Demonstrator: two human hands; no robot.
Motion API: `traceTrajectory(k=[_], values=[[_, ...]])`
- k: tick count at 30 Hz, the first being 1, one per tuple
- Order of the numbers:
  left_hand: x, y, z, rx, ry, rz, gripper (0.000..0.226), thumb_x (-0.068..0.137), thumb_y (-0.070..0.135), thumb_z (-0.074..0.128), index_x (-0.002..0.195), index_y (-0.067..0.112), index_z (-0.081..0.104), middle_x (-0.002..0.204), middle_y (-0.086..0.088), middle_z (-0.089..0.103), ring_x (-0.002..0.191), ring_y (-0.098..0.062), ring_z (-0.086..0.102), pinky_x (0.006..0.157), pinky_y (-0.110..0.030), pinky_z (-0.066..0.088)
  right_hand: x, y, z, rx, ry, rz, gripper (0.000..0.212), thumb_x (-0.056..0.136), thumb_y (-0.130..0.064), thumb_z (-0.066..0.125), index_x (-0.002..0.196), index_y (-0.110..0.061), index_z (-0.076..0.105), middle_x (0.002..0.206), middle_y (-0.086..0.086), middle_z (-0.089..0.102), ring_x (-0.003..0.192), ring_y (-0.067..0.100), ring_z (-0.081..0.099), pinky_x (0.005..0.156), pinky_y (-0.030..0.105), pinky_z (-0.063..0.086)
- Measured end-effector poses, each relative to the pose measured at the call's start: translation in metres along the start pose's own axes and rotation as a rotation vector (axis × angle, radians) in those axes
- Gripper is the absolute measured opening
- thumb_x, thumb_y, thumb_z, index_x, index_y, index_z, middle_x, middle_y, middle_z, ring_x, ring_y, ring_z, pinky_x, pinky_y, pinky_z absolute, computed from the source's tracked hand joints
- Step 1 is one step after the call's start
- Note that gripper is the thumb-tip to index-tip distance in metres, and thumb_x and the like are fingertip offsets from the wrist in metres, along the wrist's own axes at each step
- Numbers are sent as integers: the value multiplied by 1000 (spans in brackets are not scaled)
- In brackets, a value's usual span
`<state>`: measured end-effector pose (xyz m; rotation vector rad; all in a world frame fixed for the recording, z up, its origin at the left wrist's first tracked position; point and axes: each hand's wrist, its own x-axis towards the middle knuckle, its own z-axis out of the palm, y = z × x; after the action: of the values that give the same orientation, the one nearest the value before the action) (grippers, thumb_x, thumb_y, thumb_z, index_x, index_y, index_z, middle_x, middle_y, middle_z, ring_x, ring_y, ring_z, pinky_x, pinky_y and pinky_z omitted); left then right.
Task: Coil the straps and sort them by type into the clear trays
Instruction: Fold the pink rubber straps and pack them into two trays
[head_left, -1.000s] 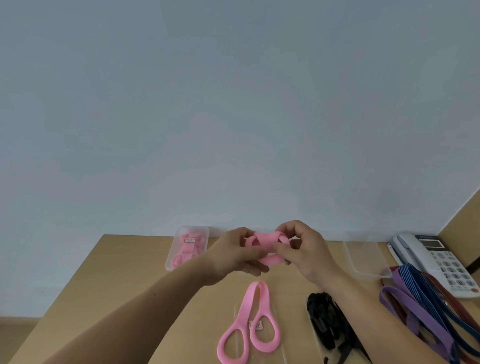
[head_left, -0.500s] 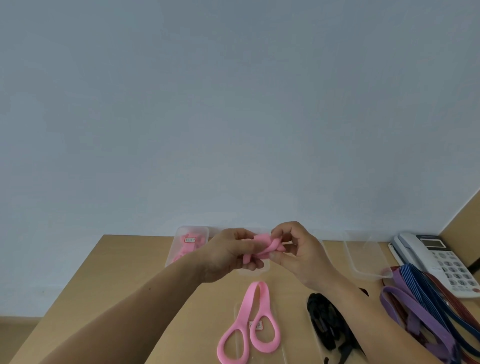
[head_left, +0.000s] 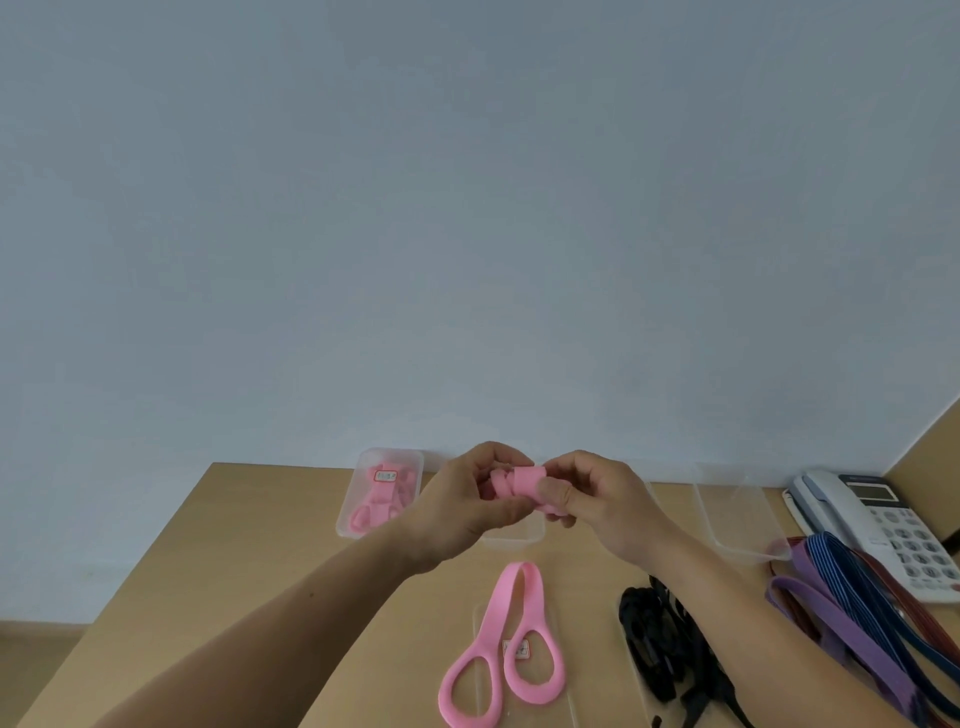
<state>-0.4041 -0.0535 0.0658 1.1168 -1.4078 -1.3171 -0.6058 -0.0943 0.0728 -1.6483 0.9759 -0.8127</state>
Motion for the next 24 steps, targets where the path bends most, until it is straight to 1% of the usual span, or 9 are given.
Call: traceTrajectory(k=[3, 5, 8, 11, 14, 17, 20, 22, 24], values=[[-3, -2, -3, 13, -13, 2, 34, 78, 22, 78, 109, 20, 64, 95, -5, 65, 80, -14, 59, 75, -28, 48, 1, 0, 5, 5, -53, 29, 12, 93, -22, 66, 94, -11, 68, 73, -2, 70, 67, 15, 66, 62, 28, 50], [-5, -3, -7, 35, -27, 6, 33, 81, 23, 78, 111, 19, 64, 99, -8, 67, 86, -18, 62, 79, -32, 51, 1, -2, 7, -5, -89, 41, 15, 95, -22, 62, 94, -7, 66, 70, -4, 68, 66, 15, 64, 62, 28, 50], [-6, -3, -14, 78, -29, 15, 32, 85, 22, 76, 114, 20, 63, 110, -13, 68, 101, -28, 64, 92, -41, 52, 2, -3, 13, -28, -98, 34, 13, 96, -22, 61, 98, -9, 65, 76, -4, 68, 71, 12, 61, 68, 28, 50], [-5, -3, -19, 20, -25, 12, 31, 88, 20, 74, 116, 17, 61, 111, -17, 68, 102, -26, 65, 95, -45, 51, 2, -5, 21, -2, -82, 16, 14, 97, -23, 60, 107, -13, 64, 87, -2, 71, 78, 10, 66, 69, 24, 51], [-5, -4, -22, 63, -18, 2, 30, 89, 25, 74, 117, 20, 64, 106, -11, 71, 95, -17, 65, 90, -38, 53, 5, -6, 27, 28, -74, 28, 17, 97, -25, 59, 111, -16, 62, 83, -2, 71, 75, 19, 68, 66, 27, 51], [-7, -7, -24, 94, -33, -4, 33, 87, 33, 75, 117, 22, 65, 104, 3, 73, 98, -12, 67, 87, -28, 53, 8, -4, 31, -14, -68, 45, 13, 97, -20, 60, 108, -16, 64, 71, -8, 68, 66, 17, 65, 64, 27, 50], [-10, -8, -27, 66, -17, 3, 41, 82, 40, 78, 117, 25, 62, 96, 10, 73, 93, -9, 68, 82, -25, 54, 11, -6, 38, -28, -15, 38, 10, 95, -22, 64, 102, -16, 68, 76, -1, 71, 64, 13, 64, 63, 25, 52], [-11, -7, -32, -47, 10, -4, 50, 81, 41, 76, 123, 22, 57, 95, 3, 73, 92, -18, 70, 84, -31, 56, 14, -10, 42, 13, 65, 39, 16, 93, -29, 66, 96, -14, 71, 76, 2, 72, 62, 14, 64, 60, 23, 52], [-11, -4, -41, -184, -5, -21, 46, 85, 36, 74, 124, 16, 58, 103, -10, 73, 94, -27, 70, 85, -34, 56, 17, -15, 43, 55, 137, 60, 24, 90, -36, 68, 93, -13, 73, 75, 4, 71, 60, 16, 63, 59, 23, 51]])
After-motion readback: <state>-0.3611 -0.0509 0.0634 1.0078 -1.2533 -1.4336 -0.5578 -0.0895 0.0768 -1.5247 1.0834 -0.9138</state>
